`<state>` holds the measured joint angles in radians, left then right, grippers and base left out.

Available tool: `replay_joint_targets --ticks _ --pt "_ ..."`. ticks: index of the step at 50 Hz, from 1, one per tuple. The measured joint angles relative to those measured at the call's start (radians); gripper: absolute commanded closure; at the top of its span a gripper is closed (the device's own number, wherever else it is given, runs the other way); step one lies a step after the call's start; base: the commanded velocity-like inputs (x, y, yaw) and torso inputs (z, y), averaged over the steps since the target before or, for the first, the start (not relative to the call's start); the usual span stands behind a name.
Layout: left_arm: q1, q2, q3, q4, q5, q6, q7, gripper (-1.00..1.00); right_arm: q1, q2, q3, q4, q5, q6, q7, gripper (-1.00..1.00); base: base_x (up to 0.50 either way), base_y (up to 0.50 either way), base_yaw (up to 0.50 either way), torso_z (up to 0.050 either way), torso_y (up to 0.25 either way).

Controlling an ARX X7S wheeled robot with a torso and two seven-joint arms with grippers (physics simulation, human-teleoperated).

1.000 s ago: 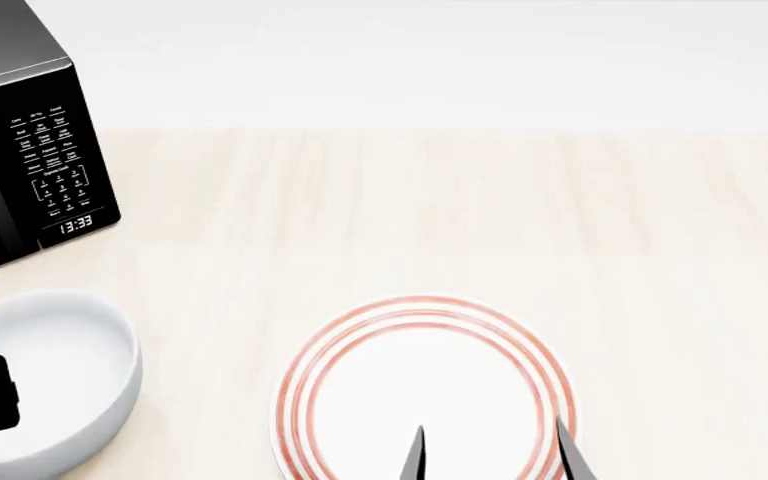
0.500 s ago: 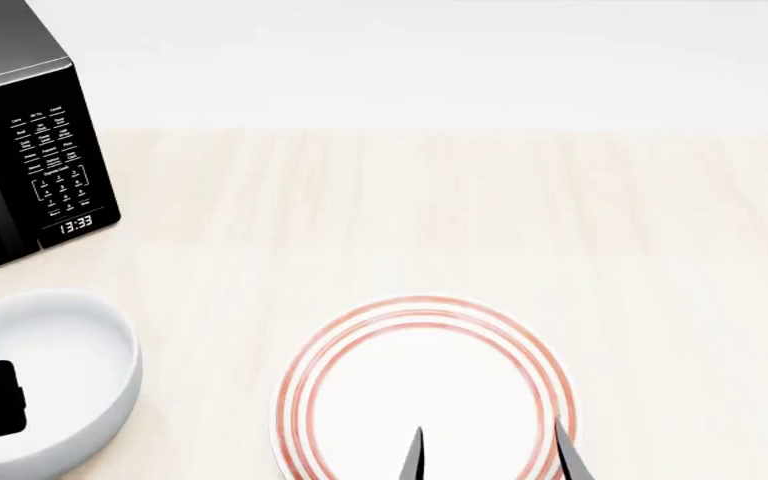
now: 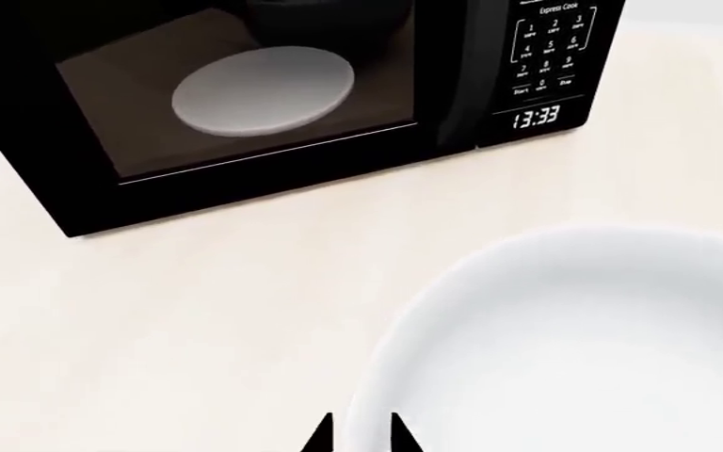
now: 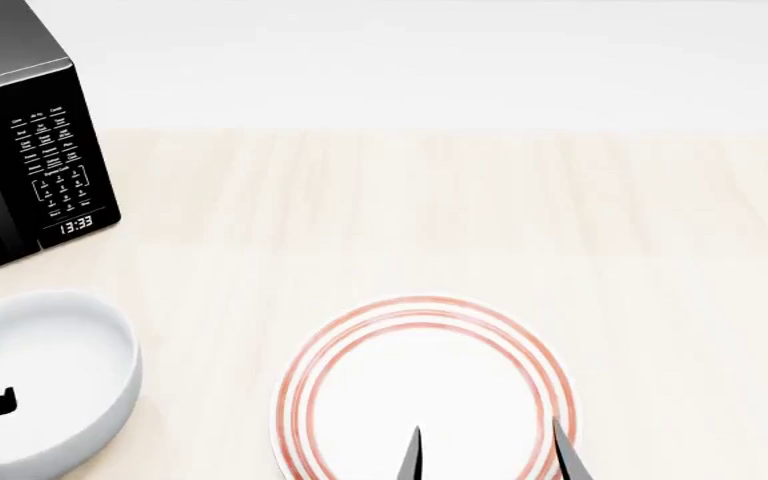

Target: Pick up the white bowl and put it on the plate.

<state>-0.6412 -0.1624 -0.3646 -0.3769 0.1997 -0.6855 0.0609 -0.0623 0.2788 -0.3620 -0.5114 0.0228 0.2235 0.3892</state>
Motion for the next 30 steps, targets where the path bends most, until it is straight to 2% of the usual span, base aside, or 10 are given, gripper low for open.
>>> replay_joint_targets --ticks 19,30 --pt "0.013 0.010 -0.028 0.042 -0.048 -0.003 -0.005 1.00 0.002 0.006 -0.006 0.006 0.007 -0.007 0.007 -1.00 0.00 0.00 0.00 0.000 0.000" --pt "0.014 0.026 -0.047 0.151 -0.078 -0.074 0.000 1.00 0.003 0.010 -0.010 0.007 0.009 -0.007 0.011 -1.00 0.00 0.00 0.00 0.000 0.000"
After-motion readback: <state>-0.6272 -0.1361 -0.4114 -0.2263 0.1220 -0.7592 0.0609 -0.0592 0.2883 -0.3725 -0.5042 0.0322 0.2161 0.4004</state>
